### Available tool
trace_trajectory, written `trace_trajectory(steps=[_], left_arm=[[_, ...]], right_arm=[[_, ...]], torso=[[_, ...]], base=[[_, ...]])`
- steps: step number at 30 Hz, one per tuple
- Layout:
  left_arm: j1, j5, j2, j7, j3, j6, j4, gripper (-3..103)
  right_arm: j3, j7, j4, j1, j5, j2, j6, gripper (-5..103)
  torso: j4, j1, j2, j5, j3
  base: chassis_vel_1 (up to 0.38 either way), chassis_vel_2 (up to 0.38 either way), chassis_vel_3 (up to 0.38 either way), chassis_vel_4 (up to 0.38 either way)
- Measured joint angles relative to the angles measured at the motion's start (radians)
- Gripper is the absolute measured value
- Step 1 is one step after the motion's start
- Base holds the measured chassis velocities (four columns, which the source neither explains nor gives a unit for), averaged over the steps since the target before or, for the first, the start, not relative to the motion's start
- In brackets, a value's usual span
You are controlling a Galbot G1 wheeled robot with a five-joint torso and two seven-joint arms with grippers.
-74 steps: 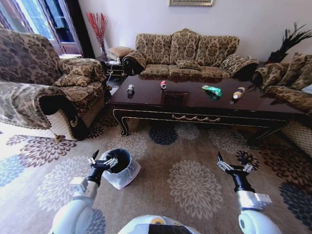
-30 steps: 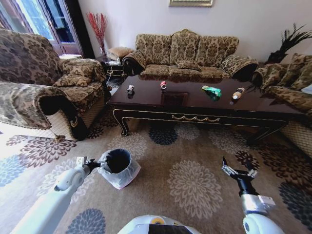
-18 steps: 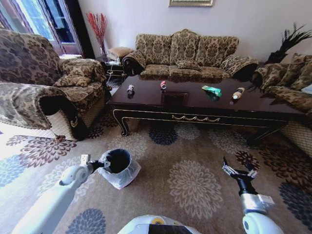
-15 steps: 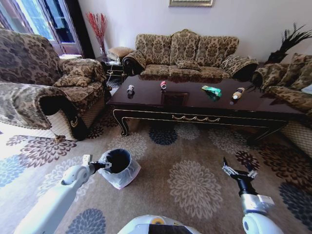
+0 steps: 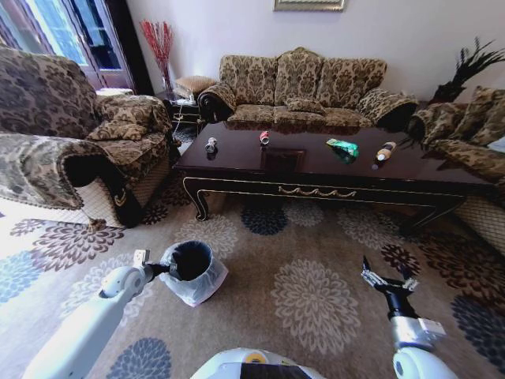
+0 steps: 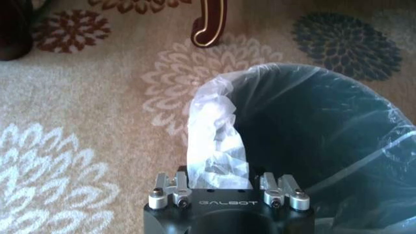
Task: Move to the front of the table and place the trash on the table into the trash bin.
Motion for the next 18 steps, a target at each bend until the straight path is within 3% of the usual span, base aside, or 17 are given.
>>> trace_trajectory(steps=[7, 9, 18], left_arm=[[0.001, 0.003, -0.009, -0.011, 0.004, -0.010, 0.003, 33], [0.001, 0.003, -0.010, -0.012, 0.004, -0.013, 0.003, 33], [0.008, 0.003, -0.018, -0.017, 0.003, -0.028, -0.002, 7]], right_arm=[[0.004, 0.001, 0.006, -0.001, 0.000, -0.001, 0.002, 100], [0.004, 0.001, 0.006, -0.001, 0.000, 0.000, 0.003, 100], [0.006, 0.005, 0.012, -0.001, 0.002, 0.001, 0.004, 100]], torso=[[0.0000, 0.000, 0.000, 0.0001, 0.000], [-0.0001, 0.000, 0.000, 0.0001, 0.000], [-0.0001, 0.000, 0.000, -0.0001, 0.000]], base=[[0.000, 0.000, 0.000, 0.000], [0.000, 0.000, 0.000, 0.000], [0.000, 0.000, 0.000, 0.000]])
